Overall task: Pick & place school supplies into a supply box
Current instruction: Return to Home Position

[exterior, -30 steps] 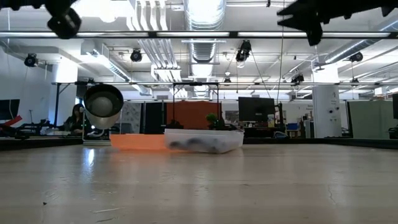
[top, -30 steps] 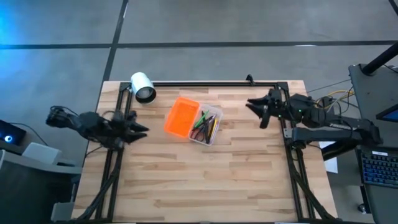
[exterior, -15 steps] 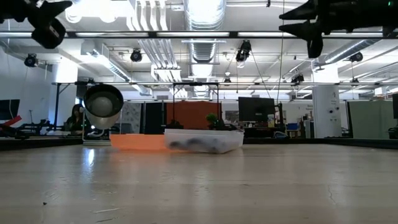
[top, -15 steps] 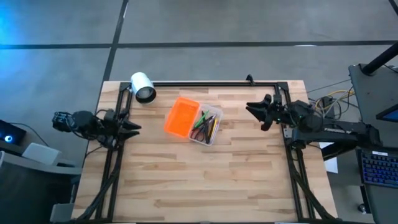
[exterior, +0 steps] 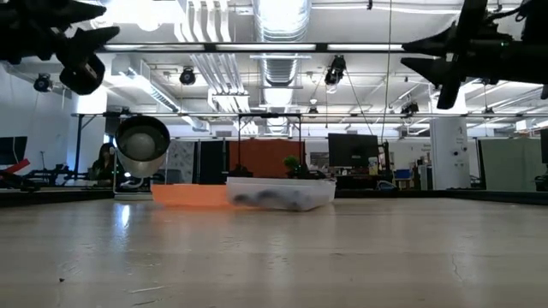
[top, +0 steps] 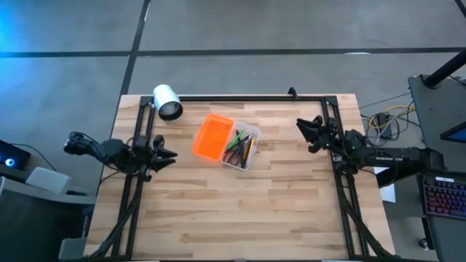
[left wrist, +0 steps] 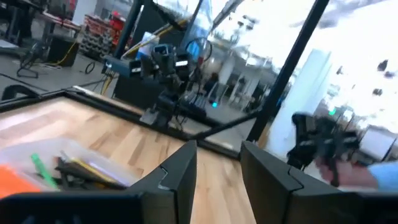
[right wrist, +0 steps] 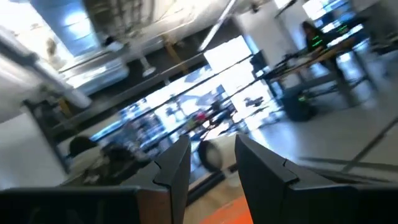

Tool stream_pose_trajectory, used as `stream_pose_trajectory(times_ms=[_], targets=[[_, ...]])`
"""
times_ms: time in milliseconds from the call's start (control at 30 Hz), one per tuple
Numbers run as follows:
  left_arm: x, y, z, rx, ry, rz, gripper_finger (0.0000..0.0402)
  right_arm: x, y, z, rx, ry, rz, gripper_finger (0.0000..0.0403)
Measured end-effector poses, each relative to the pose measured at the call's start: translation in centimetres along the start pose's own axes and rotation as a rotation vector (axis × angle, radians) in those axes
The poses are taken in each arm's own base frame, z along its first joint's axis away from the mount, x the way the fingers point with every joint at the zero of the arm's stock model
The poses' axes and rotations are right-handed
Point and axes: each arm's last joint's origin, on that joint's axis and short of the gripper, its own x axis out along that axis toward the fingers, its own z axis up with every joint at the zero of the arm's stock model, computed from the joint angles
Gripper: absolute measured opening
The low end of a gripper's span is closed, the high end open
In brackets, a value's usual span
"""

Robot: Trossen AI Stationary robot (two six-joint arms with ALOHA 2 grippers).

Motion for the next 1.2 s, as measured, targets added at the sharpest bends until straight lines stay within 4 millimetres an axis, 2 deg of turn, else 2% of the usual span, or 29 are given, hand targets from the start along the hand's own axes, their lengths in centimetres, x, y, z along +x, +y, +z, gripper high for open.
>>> stream_pose_trajectory(times_ms=[200, 300, 433, 500, 633, 733, 1000, 1200], targets=[[0.5, 1.4, -2.6, -0.042, 0.022, 0.062, 0.0108, -0.1, -1.0, -0.1, -0.029, -0.057, -0.212, 0.0118], [0.6, 2.1, -2.7, -0.038, 0.009, 0.096, 0.0108, -0.2, -1.7, -0.8, -0.017, -0.024, -0.331, 0.0118], [0.7, 3.1, -2.8, -0.018, 0.023, 0.136, 0.0108, -0.4, -2.1, -1.6, 0.109, 0.043, -0.364, 0.0118], [0.7, 3.5, -2.8, -0.025, 0.040, 0.135, 0.0108, -0.4, -1.9, -1.8, 0.094, 0.099, -0.295, 0.0118], [0.6, 4.0, -2.7, -0.048, 0.066, 0.102, 0.0108, -0.1, -0.6, -1.4, 0.022, 0.201, 0.037, 0.0118], [0.6, 4.5, -2.5, -0.051, 0.046, 0.142, 0.0108, -0.2, 0.0, -1.3, -0.006, 0.238, 0.193, 0.0118], [0.5, 5.1, -2.4, -0.065, 0.030, 0.210, 0.0108, -0.4, 0.3, -0.8, -0.081, 0.203, 0.248, 0.0118], [0.5, 5.2, -2.4, -0.065, 0.033, 0.233, 0.0108, -0.5, 0.3, -0.8, -0.072, 0.204, 0.246, 0.0118]])
